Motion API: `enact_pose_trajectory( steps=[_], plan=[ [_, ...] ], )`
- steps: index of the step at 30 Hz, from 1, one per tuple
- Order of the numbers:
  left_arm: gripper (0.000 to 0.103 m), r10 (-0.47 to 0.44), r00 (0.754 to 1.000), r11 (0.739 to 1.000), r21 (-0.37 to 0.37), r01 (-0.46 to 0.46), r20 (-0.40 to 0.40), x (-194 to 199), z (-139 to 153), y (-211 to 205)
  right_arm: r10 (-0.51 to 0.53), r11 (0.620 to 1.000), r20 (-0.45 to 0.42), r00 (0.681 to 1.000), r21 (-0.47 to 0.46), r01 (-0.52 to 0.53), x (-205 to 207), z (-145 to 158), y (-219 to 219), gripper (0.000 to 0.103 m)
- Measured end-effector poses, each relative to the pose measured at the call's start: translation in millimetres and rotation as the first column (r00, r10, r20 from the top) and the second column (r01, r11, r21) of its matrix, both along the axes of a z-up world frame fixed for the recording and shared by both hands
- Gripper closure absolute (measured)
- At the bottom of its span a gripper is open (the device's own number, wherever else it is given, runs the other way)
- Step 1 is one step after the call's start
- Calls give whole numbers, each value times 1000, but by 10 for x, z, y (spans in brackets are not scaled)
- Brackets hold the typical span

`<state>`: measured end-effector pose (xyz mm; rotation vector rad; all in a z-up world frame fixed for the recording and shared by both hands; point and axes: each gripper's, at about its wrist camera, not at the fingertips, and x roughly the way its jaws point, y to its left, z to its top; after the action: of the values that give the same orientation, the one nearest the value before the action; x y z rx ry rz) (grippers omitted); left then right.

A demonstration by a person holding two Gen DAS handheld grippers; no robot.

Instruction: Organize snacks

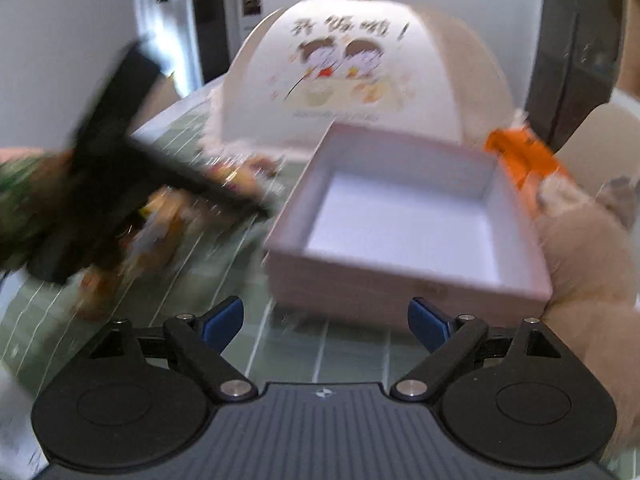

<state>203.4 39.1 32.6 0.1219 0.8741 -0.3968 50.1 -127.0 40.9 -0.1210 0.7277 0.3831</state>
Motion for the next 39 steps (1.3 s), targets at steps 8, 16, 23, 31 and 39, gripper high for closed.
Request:
enact_pose_trajectory(
  steps=[8, 16, 23, 31, 39],
  plan=[
    [91, -141, 990, 987, 75, 139, 21, -27, -115, -350, -60, 995, -68, 996, -84, 54, -183, -244, -255, 13],
    [85, -276, 960, 959, 61, 278, -42, -669, -106, -189, -40, 999, -107, 993, 5, 41, -19, -299, -320, 13],
    [85, -83, 992, 992, -97, 75, -90, -1205, 0, 281, 127, 992, -94, 987, 18, -126, 204, -384, 99, 12],
    [84, 349, 932, 896, -258, -362, -96, -1737, 159, 877, 116, 992, -69, 991, 61, -112, 540, -490, 480, 13],
    [84, 529, 848, 818, -246, -520, -32, -1884, 156, 1114, 218, 975, -83, 972, -27, -221, -44, -451, 385, 50]
  ],
)
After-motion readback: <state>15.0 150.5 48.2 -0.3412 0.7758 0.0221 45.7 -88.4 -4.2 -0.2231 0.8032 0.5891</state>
